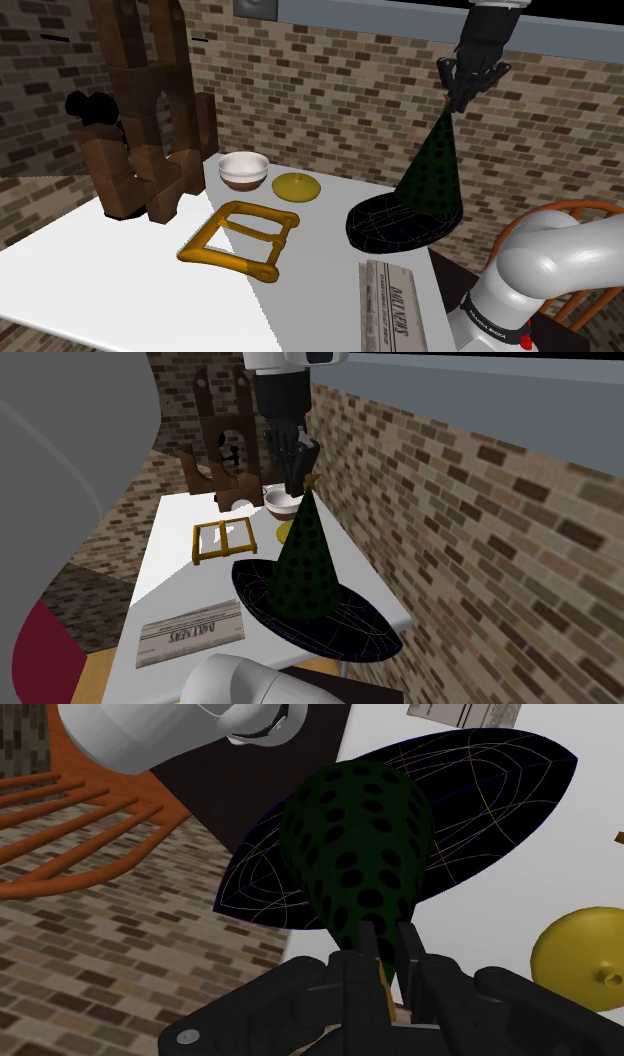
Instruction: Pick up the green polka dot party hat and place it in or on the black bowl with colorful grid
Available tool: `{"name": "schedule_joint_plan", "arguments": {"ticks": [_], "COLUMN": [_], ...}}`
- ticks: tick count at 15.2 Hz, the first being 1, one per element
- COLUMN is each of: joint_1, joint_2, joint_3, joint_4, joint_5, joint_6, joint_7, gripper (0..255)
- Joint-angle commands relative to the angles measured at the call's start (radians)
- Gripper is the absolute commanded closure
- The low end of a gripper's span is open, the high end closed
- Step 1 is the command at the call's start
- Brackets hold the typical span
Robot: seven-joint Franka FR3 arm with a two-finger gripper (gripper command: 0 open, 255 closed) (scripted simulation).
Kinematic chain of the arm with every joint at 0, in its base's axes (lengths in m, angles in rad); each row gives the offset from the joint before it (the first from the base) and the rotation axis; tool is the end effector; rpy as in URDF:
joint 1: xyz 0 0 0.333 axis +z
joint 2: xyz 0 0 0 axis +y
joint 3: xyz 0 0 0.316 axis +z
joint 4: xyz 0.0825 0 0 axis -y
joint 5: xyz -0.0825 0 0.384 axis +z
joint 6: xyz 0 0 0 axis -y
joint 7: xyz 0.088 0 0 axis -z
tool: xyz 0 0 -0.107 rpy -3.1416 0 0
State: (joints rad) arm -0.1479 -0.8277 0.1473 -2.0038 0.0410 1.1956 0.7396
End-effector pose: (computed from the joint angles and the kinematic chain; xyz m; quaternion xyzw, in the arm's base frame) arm 0.2400 0.0363 0.7220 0.9259 -0.3760 0.0181 0.0308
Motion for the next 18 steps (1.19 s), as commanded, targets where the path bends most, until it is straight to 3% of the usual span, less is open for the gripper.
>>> {"name": "schedule_joint_plan", "arguments": {"ticks": [1, 6, 10, 18], "joint_1": [0.0, 0.0, -0.009, -0.009], "joint_2": [-0.001, 0.0, 0.092, 0.092], "joint_3": [0.0, 0.0, 0.006, 0.006], "joint_4": [0.001, 0.001, 0.206, 0.205], "joint_5": [0.0, 0.0, -0.005, -0.005], "joint_6": [0.0, 0.0, -0.112, -0.112], "joint_7": [0.0, 0.0, 0.007, 0.007], "gripper": [0, 0, 0, 0]}}
